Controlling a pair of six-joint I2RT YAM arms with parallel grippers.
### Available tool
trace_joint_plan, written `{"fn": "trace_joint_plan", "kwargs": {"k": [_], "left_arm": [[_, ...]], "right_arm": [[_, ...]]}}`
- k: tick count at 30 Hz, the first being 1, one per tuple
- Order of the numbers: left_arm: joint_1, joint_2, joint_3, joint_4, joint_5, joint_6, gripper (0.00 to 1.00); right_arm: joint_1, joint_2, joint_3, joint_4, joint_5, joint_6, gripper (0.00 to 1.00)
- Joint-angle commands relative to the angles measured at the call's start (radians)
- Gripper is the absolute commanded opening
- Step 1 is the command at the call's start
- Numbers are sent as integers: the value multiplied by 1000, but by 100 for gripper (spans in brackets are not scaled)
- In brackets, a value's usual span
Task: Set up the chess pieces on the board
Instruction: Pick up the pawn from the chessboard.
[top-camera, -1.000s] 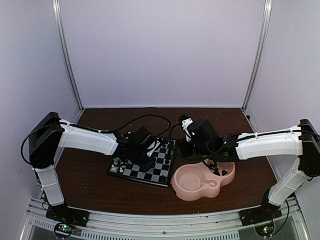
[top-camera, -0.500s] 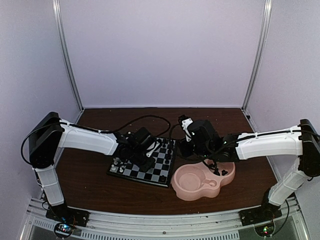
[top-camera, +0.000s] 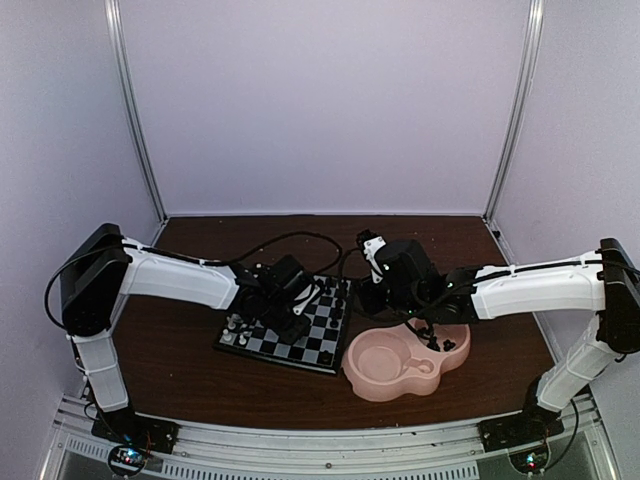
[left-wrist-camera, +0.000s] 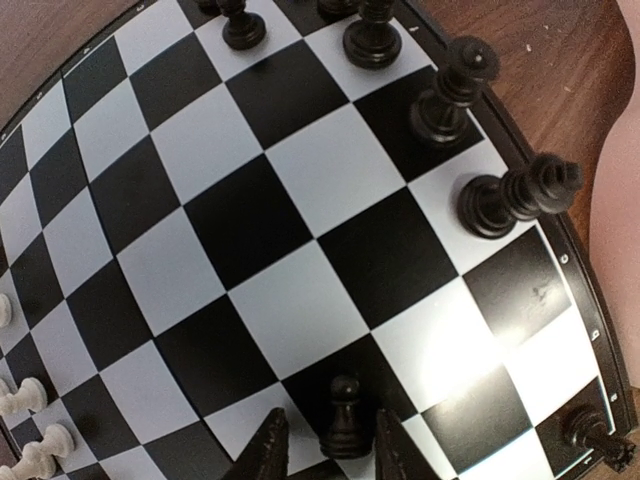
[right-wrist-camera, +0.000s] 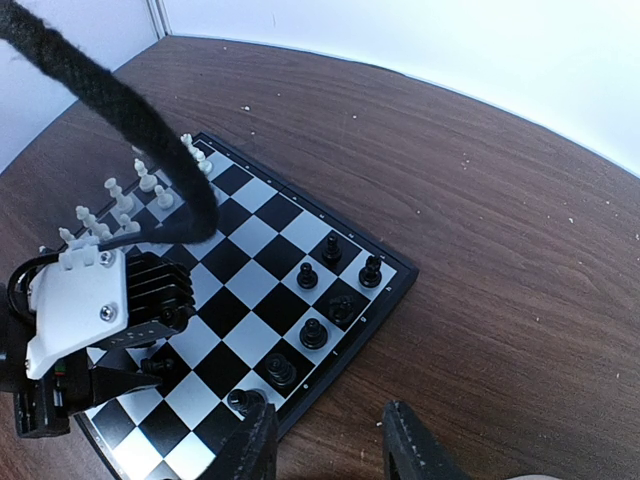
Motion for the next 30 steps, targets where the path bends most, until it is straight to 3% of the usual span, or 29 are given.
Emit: {"fn": "trace_joint_plan", "kwargs": {"k": [1, 5, 15, 25, 30], "left_arm": [[0, 23, 27, 3, 16, -6, 31], [-1, 25, 26, 13, 39, -3, 31], [-1, -17, 2, 31, 20, -6, 17], [7, -102, -68, 97, 9, -33, 14], [70, -166, -156, 215, 210, -83, 14]], "right_arm": [[-8, -21, -14, 23, 6, -2, 38], [-8, -27, -17, 22, 3, -1, 38], [-10, -48, -32, 51, -14, 0, 38], [-26, -55, -56, 146, -284, 0, 38], [-32, -33, -56, 184, -404, -3, 38]]}}
